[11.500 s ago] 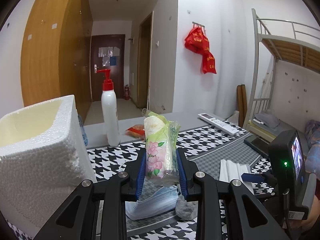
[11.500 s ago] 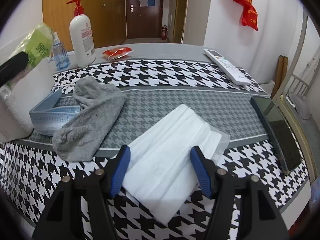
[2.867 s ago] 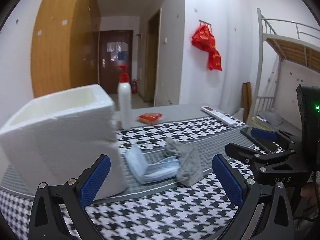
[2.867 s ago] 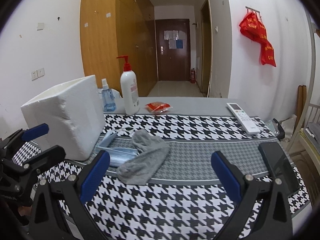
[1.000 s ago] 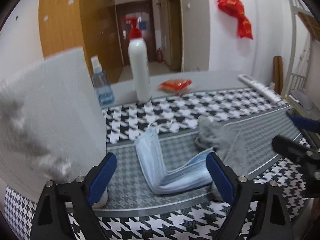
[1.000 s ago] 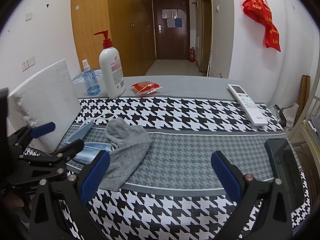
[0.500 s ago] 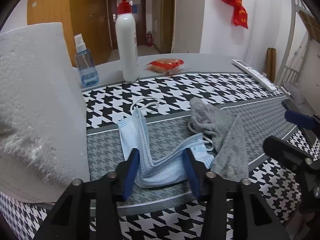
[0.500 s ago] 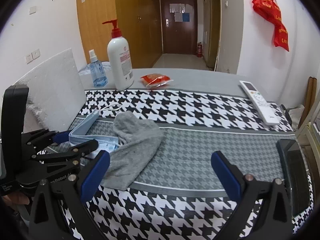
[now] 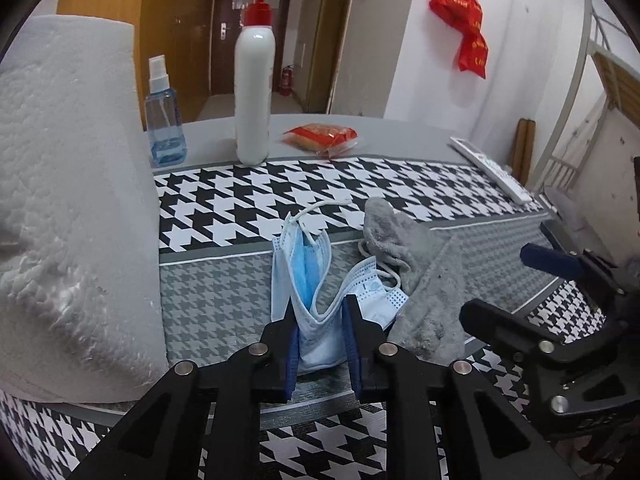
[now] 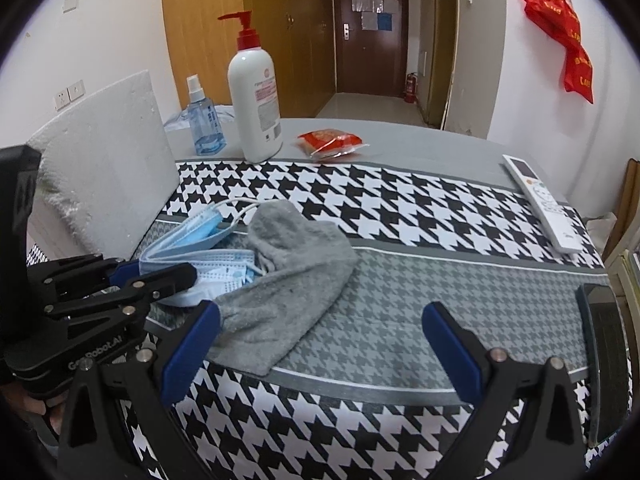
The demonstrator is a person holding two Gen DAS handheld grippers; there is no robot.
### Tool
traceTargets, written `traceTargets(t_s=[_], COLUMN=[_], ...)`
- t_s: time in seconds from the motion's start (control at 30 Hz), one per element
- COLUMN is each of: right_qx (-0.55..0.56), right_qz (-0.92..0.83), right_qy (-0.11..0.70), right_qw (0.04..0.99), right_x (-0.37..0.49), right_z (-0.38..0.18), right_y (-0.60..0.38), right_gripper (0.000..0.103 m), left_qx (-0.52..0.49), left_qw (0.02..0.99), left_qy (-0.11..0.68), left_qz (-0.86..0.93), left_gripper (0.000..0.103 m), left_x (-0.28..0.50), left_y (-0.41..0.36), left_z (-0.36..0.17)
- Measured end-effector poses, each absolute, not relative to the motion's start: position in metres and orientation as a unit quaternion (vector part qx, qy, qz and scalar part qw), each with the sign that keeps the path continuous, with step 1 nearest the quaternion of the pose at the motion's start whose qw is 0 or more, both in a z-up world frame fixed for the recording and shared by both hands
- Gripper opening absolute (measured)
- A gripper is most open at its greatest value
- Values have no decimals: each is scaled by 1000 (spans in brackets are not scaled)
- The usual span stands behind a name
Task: Organize soft objects
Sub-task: 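Lift the face mask with the left gripper while the right gripper grasps the grey sock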
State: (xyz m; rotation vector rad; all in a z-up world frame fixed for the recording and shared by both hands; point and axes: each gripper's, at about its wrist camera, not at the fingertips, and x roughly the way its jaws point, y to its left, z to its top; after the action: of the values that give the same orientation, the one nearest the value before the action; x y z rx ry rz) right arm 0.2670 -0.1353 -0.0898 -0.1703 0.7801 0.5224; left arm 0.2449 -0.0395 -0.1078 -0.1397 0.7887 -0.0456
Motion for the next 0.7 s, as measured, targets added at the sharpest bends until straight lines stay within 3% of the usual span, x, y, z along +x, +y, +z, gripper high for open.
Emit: traceTargets(t_s=[0.2, 0.33, 0.47, 0.53, 0.7], right_qx=[-85, -80, -89, -97, -102], right_qz=[271, 293, 300, 306, 317], right_qy=[388, 403, 408, 412, 404], right_qw=[877, 864, 857, 853, 852], right_x=[272, 276, 278, 278, 275], right_z=[-95, -100, -103, -106, -106], right_y=[-127, -121, -114, -110, -108], right_gripper=[101, 89, 83, 66, 52], left_qx=[-69, -70, -69, -68, -72], left_qw=[924, 924, 924, 924, 923], left_qy=[376, 375, 375, 375, 379], left_qz=[-20, -17, -18, -18, -17], left_gripper=[21, 21, 21, 21, 21], left_x=[243, 242, 242, 242, 243], left_y=[-40, -39, -39, -39, -38], left_z=[-105, -105, -105, -105, -106])
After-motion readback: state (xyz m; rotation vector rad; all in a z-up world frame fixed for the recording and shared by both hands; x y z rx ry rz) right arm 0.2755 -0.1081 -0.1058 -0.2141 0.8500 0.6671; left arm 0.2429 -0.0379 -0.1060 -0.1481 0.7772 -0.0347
